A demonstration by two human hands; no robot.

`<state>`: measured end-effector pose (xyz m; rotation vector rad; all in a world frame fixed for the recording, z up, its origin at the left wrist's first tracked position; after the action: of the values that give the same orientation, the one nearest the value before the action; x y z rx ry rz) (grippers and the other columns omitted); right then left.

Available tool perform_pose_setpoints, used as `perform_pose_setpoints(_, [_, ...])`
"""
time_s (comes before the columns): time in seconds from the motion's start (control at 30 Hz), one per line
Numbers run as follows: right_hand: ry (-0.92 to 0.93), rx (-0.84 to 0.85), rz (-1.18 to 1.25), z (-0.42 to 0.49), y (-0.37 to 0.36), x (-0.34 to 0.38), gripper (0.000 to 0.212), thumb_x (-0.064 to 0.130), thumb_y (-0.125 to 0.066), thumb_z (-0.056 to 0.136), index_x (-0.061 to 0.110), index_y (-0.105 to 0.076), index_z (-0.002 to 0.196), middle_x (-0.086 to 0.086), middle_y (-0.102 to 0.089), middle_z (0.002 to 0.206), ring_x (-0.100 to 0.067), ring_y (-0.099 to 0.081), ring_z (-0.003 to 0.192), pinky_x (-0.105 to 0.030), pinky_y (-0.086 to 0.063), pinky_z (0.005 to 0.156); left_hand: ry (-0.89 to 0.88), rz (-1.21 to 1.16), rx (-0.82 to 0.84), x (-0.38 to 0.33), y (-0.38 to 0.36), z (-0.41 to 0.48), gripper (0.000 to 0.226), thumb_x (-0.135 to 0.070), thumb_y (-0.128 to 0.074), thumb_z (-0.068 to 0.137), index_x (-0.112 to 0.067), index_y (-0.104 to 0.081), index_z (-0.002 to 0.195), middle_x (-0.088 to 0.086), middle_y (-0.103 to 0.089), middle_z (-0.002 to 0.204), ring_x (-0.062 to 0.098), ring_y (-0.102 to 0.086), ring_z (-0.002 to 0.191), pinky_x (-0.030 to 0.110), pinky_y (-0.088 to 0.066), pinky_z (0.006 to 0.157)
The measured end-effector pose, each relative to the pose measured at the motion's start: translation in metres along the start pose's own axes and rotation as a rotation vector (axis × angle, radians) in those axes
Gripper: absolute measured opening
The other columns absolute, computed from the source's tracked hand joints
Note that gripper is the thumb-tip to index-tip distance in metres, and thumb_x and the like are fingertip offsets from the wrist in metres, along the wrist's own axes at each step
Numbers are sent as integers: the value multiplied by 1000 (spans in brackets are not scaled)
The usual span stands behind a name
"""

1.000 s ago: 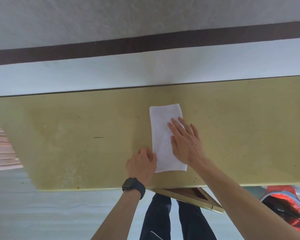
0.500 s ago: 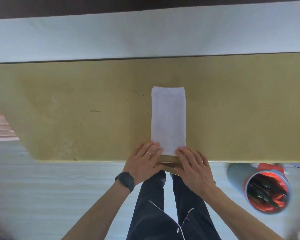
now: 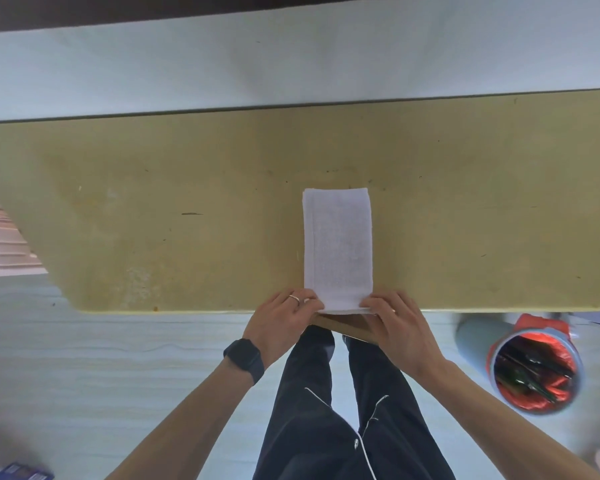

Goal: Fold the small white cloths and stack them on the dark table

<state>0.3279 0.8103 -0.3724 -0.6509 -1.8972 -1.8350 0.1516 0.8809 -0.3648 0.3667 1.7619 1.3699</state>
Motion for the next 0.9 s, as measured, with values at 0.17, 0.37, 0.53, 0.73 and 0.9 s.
perform_pose_setpoints(0.17, [-302, -18, 252, 38, 33, -4, 12, 22, -68, 91, 20, -67, 103, 15, -67, 99, -7, -60, 93, -7, -40, 81, 480, -371, 95, 26, 37, 34, 26, -37, -57, 96, -25, -71, 113, -7, -70, 103, 11, -62, 98, 30, -52, 86])
perform_pose_setpoints(0.37, [-540, -69, 493, 102, 38, -13, 3, 31, -58, 98, 28, -59, 97, 17, -65, 81, 8, -58, 74, -6, -41, 64, 806, -786, -54, 73, 46, 74, 12, -35, -75, 86, -38, -75, 97, -16, -74, 86, -4, -67, 83, 17, -51, 80])
perform_pose_setpoints(0.53, [-684, -96, 508, 133, 19, -31, 20, 36, -43, 103, 21, -55, 98, 4, -59, 76, -4, -49, 61, -15, -37, 49, 842, -809, -106, 95, 33, 108, 19, -35, -68, 91, -32, -73, 110, -12, -73, 95, 1, -66, 90, 13, -50, 80])
perform_pose_setpoints(0.73, [-758, -70, 329, 152, 4, -44, 22, 43, -33, 104, 25, -46, 98, 4, -59, 74, -15, -56, 67, -33, -37, 52, 879, -762, -150, 105, 21, 129, 18, -31, -58, 98, -28, -67, 113, -16, -67, 100, -1, -61, 93, 9, -43, 71])
perform_pose_setpoints(0.9, [-780, -38, 209, 158, 0, -49, 26, 45, -32, 103, 24, -46, 98, 2, -61, 74, -24, -57, 68, -37, -42, 56, 880, -673, -158, 108, 14, 133, 18, -31, -54, 99, -26, -67, 111, -12, -68, 97, 4, -62, 92, 18, -48, 74])
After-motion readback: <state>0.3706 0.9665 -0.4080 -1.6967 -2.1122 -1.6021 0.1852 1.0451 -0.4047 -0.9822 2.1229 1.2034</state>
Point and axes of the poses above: each hand's wrist, its own z-axis towards the middle knuckle, its own y-axis out of the back of the hand, x = y × z, the point moved 8 cm from there along z, towards the middle knuckle
